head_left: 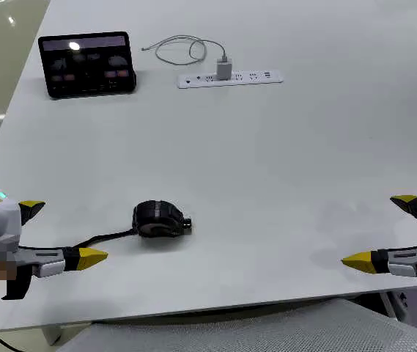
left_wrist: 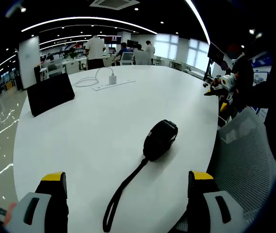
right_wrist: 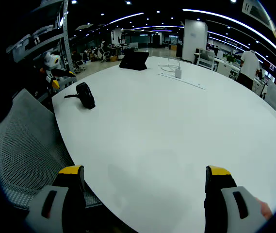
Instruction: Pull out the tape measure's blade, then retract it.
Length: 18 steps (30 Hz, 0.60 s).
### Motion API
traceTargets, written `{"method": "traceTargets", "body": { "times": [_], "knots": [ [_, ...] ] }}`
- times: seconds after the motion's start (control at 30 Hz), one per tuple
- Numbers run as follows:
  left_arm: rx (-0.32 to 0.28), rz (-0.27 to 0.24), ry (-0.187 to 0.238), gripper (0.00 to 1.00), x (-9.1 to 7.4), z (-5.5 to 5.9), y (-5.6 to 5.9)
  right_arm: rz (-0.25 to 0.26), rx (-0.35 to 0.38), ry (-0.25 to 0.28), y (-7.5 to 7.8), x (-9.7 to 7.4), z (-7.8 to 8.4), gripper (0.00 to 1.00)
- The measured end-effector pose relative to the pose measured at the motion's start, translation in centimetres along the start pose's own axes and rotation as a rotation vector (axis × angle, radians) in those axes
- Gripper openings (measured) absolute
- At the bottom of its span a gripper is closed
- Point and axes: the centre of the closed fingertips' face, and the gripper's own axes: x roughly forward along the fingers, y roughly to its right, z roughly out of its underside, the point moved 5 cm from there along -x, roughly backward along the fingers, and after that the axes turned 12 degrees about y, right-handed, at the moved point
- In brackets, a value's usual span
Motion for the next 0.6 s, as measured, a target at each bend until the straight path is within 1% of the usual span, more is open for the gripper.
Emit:
{"method": "traceTargets", "body": {
  "times": [0.27,0.43,0.6],
  "knots": [
    [-0.004,-0.006,-0.001,1.0,-0.16,0.05,-0.36,-0.016,-0.002,-0.019,-0.23,0.39,0.17,0.99],
    [0.001,-0.001,-0.005,1.0,-0.05,-0.02,-0.36,-0.019,-0.006,-0.02,-0.25,0.43,-0.01,0.99],
    [0.009,0.006,-0.005,1.0,0.12,-0.32,-0.16,-0.025,-0.011,-0.024,0.07,0.47,-0.12,1.0]
  ]
}}
